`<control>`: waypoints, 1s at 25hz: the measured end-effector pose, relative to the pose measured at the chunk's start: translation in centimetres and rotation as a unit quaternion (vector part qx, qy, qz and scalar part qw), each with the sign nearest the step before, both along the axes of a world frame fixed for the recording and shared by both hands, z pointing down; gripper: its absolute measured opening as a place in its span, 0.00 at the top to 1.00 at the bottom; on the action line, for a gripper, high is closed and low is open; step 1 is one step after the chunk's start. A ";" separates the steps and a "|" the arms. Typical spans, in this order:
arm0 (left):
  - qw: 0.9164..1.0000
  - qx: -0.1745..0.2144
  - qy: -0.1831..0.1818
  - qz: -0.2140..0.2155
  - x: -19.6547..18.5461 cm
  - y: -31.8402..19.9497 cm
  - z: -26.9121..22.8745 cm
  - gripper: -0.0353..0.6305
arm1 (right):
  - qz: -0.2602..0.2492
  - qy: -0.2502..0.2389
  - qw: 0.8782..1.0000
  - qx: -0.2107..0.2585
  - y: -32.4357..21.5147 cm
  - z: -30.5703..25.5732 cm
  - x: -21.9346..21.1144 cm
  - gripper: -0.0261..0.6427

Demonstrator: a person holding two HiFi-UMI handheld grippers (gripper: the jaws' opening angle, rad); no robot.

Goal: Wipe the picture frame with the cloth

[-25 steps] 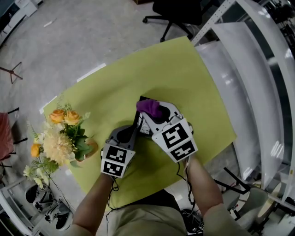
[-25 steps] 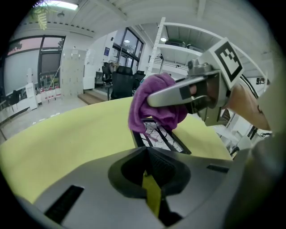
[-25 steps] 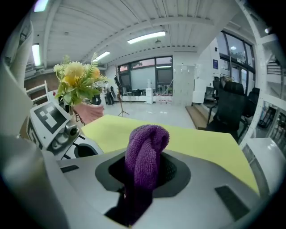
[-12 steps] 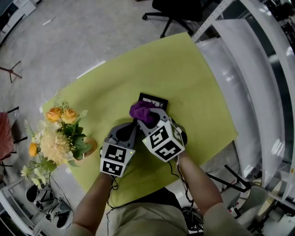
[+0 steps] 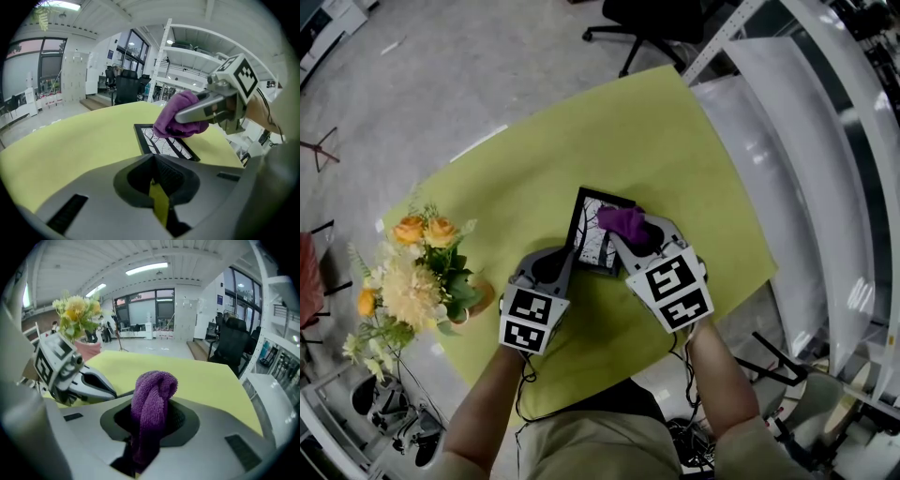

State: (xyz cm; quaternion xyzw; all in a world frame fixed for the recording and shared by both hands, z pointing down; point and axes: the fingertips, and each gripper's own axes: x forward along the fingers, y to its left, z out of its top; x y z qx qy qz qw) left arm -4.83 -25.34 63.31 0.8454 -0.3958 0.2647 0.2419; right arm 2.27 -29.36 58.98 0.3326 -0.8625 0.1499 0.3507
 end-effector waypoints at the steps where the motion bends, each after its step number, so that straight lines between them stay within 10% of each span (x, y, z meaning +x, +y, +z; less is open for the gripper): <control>1: 1.000 0.002 -0.002 0.001 0.0 0.0 -0.1 0.94 | -0.004 -0.026 1.000 -0.001 0.1 -1.0 -0.9 0.81; 10: 1.000 0.009 -0.006 0.007 0.1 0.0 0.0 0.94 | -0.031 -0.099 0.993 -0.053 3.3 1.4 -7.4 0.81; 25: 1.000 0.000 0.002 0.005 0.0 -0.1 0.2 0.94 | 0.009 -0.046 0.995 -0.083 6.1 3.9 0.2 0.81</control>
